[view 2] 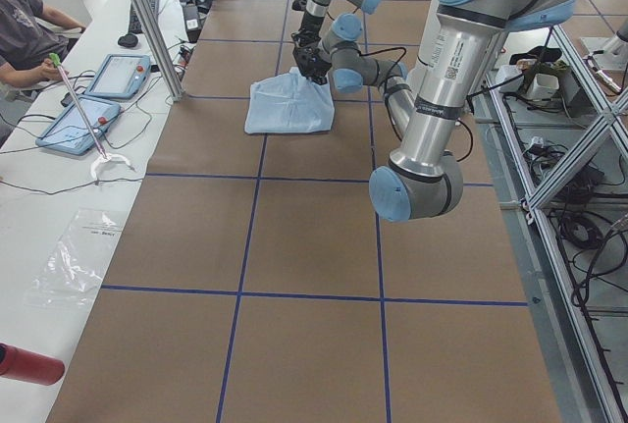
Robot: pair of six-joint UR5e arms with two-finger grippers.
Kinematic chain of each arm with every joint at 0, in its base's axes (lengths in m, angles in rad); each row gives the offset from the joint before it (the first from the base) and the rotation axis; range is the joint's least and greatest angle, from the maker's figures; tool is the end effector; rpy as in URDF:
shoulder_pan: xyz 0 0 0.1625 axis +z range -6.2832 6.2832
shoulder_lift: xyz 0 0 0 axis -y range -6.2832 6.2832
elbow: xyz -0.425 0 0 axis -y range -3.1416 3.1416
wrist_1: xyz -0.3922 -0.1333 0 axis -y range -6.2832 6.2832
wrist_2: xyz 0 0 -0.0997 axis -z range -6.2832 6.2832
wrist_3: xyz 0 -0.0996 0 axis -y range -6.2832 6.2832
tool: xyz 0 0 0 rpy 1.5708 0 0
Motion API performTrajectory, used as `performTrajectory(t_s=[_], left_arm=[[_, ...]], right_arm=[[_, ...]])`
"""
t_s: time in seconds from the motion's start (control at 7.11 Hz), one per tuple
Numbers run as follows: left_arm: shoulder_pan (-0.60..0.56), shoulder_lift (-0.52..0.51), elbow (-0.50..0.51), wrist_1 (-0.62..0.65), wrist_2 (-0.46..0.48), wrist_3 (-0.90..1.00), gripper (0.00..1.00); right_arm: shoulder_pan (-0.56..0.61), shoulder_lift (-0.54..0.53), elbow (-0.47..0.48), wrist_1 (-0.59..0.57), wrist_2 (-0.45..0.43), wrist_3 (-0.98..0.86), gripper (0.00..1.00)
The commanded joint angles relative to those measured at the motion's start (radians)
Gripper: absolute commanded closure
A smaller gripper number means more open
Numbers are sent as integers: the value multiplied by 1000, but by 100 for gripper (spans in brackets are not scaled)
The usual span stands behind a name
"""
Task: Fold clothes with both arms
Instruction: 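Lift both near corners and fold them over toward the far edge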
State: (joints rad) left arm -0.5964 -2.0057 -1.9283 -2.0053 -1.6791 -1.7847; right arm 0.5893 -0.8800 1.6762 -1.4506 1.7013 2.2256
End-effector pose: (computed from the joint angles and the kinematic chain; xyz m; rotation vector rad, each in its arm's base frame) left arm 0.4121 -0.4279 0.2082 0.1432 1.2458 -0.6377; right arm -0.5019 -0.4803 0.1908 -0.1597 -0.9620 1.0908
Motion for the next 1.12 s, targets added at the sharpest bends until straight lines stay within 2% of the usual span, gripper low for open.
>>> performTrajectory(t_s=[0.0, 0.14, 0.28, 0.42, 0.56, 0.7, 0.98], left_arm=[[-112, -112, 258, -96, -8, 100, 100], [-152, -142, 382, -190, -37, 116, 100], [-167, -200, 528, -257, -36, 149, 100], [-189, -228, 684, -386, -33, 178, 41], [-209, -266, 786, -455, -30, 242, 0], [-217, -268, 785, -458, -31, 251, 0], [-232, -266, 778, -461, -39, 267, 0]], right_arm=[[81, 122, -323, 195, 46, -40, 100], [108, 194, -454, 235, 61, -53, 100], [112, 225, -572, 334, 58, -91, 96], [119, 255, -672, 390, 57, -177, 1], [133, 272, -703, 404, 57, -272, 0], [208, 283, -695, 403, 136, -329, 0], [275, 224, -676, 398, 204, -511, 0]])
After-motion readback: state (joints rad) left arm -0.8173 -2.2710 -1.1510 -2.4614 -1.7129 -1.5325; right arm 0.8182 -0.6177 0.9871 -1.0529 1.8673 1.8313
